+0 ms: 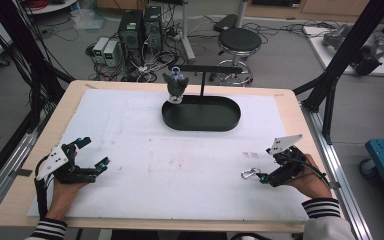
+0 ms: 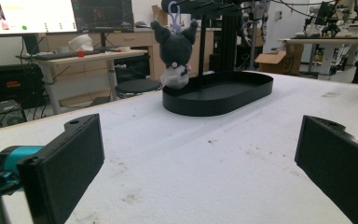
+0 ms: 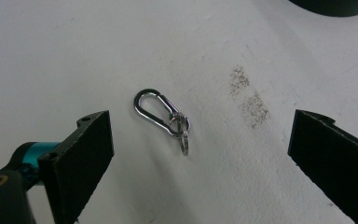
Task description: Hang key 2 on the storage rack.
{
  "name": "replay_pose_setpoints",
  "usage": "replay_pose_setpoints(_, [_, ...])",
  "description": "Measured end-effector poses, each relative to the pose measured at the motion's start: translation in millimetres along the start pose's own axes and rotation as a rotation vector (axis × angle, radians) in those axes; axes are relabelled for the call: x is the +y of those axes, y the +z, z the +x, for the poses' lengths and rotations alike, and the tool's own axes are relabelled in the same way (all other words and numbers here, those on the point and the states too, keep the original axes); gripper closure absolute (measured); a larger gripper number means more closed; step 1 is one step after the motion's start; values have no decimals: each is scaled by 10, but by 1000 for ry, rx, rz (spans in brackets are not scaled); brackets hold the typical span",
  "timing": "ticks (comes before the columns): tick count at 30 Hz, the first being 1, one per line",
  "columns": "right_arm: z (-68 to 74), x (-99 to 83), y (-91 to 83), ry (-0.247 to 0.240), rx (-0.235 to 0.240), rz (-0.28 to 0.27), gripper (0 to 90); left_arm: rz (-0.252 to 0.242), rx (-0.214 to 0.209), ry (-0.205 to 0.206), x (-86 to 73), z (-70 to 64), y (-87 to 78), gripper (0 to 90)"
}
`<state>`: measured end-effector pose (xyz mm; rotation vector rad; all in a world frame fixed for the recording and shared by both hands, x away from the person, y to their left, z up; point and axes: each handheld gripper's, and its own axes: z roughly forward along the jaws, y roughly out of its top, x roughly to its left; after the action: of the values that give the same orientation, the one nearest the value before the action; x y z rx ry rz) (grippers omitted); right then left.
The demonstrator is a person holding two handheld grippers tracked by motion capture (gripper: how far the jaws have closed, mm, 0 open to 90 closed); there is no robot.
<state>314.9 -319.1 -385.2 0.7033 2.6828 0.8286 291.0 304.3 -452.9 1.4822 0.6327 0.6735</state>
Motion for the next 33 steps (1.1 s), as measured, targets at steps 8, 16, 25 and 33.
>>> replay_pose_setpoints(8, [-4, -5, 73, -12, 38, 57, 167, 0, 1, -1, 0, -1, 0, 17])
replay_pose_setpoints(16, [-28, -6, 129, -30, 57, 94, 279, -2, 2, -4, -1, 2, 1, 17])
replay_pose_setpoints(25, [-22, 10, 159, -66, 69, 121, 470, -2, 2, -4, -1, 2, 1, 17])
replay_pose_setpoints(33, [-32, 15, 166, -62, 69, 128, 596, -1, 2, -3, 0, 1, 1, 17])
